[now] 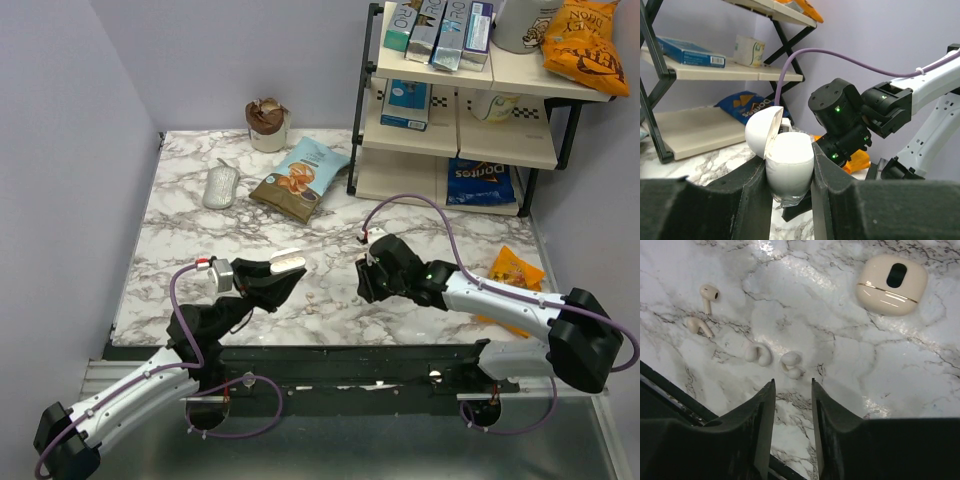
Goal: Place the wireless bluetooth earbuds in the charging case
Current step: Pick up the earbud from the center of the board.
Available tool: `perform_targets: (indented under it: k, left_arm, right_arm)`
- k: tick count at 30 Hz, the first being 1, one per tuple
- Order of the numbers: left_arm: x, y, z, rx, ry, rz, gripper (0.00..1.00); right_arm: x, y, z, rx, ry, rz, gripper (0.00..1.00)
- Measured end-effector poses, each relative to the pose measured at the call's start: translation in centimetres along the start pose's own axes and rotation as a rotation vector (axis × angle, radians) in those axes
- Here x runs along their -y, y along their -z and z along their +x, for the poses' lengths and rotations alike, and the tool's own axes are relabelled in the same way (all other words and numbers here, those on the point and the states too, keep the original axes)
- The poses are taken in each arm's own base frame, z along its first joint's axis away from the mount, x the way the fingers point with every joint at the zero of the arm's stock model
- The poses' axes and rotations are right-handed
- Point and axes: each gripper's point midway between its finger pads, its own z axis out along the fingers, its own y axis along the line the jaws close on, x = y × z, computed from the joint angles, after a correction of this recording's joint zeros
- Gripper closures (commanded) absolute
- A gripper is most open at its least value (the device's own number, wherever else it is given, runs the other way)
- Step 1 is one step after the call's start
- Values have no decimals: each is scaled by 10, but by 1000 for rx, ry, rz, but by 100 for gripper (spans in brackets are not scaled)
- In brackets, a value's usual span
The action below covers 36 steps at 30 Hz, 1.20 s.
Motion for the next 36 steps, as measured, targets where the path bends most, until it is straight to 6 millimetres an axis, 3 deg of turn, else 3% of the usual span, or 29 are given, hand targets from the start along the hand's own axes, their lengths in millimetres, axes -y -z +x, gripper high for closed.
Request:
perform_targets:
  k: [10,16,36]
  left_arm:
    - [-7,1,13,-48,11,-37,100]
    - [-9,2,15,-52,12,-50,100]
    - [-13,5,23,-73,19,-65,100]
  right_arm:
    - [-25,-10,5,-32,34,-143,50]
    - [-25,-23,24,-113,35,-153,53]
    - [-22,-35,34,-148,34,-142,55]
